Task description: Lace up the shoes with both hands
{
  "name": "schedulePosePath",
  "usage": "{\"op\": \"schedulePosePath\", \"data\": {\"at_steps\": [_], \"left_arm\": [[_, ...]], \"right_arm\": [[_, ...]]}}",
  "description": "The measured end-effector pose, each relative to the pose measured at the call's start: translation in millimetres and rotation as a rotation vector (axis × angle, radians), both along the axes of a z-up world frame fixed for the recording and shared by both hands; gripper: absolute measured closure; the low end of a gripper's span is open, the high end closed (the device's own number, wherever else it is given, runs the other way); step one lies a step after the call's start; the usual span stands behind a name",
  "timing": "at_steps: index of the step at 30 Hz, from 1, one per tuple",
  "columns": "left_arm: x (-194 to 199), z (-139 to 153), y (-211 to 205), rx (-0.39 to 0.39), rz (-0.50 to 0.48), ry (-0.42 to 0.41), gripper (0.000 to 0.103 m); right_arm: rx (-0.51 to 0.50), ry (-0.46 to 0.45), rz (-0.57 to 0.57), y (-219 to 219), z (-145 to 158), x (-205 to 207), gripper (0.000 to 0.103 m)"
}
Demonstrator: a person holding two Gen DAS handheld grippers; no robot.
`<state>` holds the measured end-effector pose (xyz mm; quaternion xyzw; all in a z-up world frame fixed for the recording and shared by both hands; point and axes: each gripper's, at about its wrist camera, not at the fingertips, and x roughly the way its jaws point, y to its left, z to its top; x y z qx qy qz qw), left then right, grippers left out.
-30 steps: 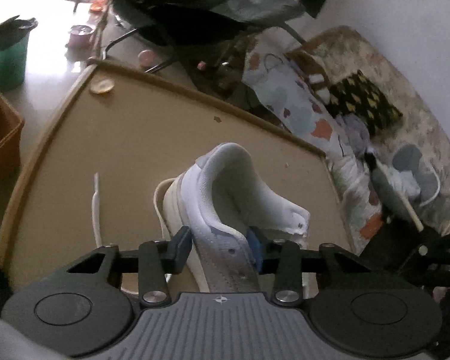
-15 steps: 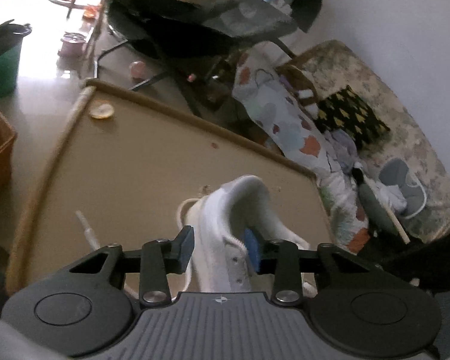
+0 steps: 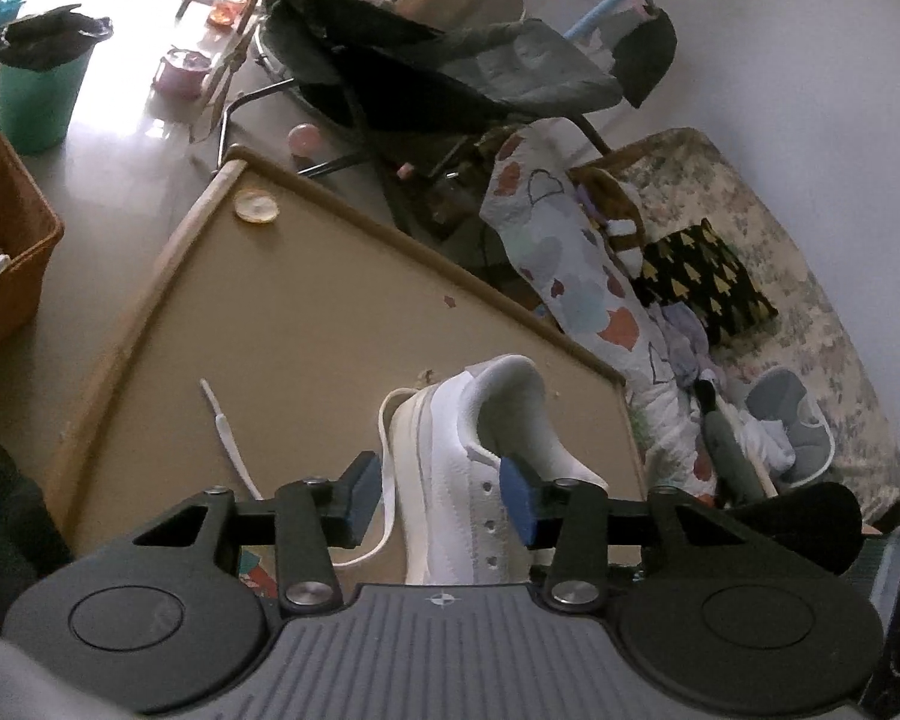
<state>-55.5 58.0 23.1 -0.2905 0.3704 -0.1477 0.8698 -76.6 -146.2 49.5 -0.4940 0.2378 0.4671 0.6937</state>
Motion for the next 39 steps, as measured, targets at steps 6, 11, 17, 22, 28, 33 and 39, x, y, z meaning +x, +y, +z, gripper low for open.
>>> {"op": "schedulePosePath", "data": {"at_steps": [6,11,17,22,28,33,39], "left_arm": [[-2.8,-1.9,2.9,0.0,-0.008,0.014,0.057],[-3.6,-4.0,4.4,-0.003,-0.011,0.021,0.057],[-2.7,-8.8,4.7,0.006,-0.013,0.043,0.057],[-0.3,-4.7,4.9,0.007,-0.015,0.044,0.057],[2.4,-6.6,5.6,0.004,-0.02,0.045,0.057],[3.3,-8.7,6.5,0.003,-0.022,0.052,0.057],[4.9,-7.6,5.9,0.007,-0.025,0.059,0.057]], "right_arm": [[0.012,0.006,0.002,-2.9,1.4,-0.6,0.103],[0.024,0.011,-0.008,-3.1,-0.3,-0.3,0.103],[0.056,0.03,-0.023,-7.0,0.0,0.9,0.103],[0.06,0.022,-0.013,-6.3,-1.1,3.0,0.102],[0.025,0.007,0.038,-5.8,-1.8,-0.3,0.102],[-0.012,-0.01,0.08,-5.1,-2.2,-3.0,0.103],[-0.011,-0.018,0.095,-5.8,-1.2,-2.5,0.102]]}}
